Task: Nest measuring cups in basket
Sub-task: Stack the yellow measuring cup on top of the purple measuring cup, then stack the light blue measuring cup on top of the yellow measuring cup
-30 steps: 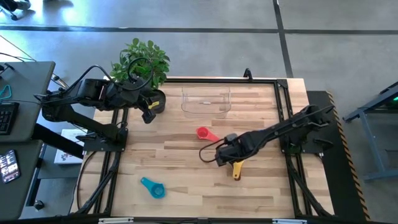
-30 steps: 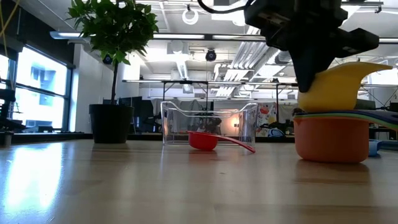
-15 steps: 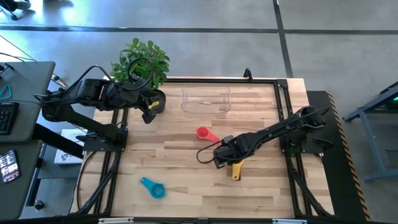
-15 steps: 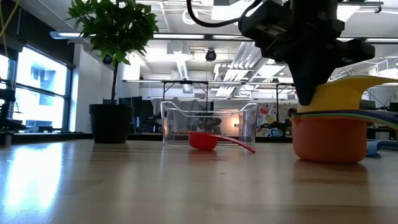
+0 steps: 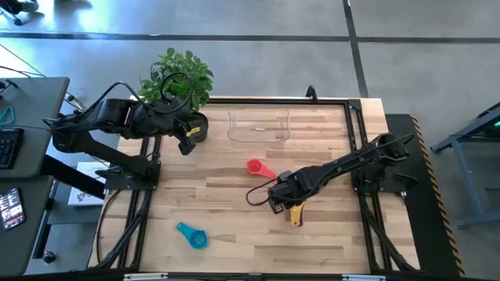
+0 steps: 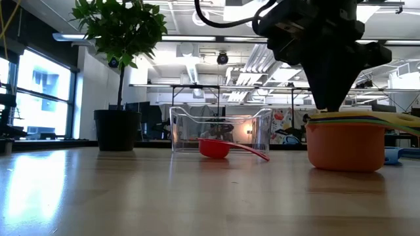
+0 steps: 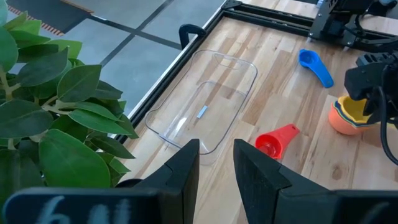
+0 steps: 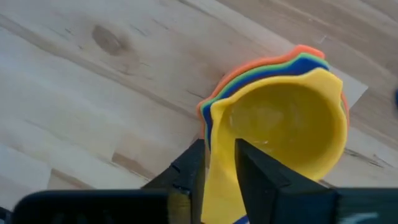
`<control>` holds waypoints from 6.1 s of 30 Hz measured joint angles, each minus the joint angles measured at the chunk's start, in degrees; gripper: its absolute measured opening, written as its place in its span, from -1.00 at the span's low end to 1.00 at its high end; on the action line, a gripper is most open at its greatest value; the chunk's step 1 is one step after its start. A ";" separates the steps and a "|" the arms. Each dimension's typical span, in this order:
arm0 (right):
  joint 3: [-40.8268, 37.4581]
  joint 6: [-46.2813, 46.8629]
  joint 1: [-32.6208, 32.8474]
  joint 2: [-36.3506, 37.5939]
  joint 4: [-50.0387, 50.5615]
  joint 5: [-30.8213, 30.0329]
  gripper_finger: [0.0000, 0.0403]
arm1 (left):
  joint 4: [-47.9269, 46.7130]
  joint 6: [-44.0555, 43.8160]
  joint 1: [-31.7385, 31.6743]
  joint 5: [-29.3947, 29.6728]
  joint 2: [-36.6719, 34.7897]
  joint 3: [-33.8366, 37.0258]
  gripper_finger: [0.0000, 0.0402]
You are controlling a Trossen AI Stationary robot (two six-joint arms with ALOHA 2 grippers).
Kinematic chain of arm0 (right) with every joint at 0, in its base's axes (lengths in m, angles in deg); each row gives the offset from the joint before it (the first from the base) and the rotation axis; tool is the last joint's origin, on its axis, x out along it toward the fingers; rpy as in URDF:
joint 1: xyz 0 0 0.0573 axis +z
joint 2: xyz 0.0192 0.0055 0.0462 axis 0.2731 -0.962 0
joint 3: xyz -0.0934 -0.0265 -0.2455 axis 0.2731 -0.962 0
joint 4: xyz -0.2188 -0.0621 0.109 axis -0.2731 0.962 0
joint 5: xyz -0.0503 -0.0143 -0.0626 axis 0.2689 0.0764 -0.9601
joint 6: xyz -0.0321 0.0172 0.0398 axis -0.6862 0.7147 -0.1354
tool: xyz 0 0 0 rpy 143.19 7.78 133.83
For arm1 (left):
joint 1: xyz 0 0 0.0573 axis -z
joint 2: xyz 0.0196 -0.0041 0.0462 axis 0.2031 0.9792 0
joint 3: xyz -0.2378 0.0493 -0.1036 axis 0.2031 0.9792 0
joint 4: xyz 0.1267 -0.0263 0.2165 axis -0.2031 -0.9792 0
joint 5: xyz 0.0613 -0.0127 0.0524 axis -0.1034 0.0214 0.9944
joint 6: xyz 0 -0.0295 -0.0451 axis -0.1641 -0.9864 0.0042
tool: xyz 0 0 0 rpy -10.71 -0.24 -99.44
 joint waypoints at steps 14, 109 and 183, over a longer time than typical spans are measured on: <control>9.76 0.96 2.35 0.62 -2.74 -5.77 -0.61 | 0.00 0.02 0.00 0.02 -0.03 0.00 -0.55; 49.77 -41.28 -5.71 -2.02 35.54 -24.10 -0.64 | -13.55 -45.61 16.33 -10.40 0.36 12.48 -0.55; 49.68 -43.01 -24.37 17.91 35.47 -37.44 -0.64 | 22.18 45.61 -10.64 -25.40 15.88 16.11 -0.55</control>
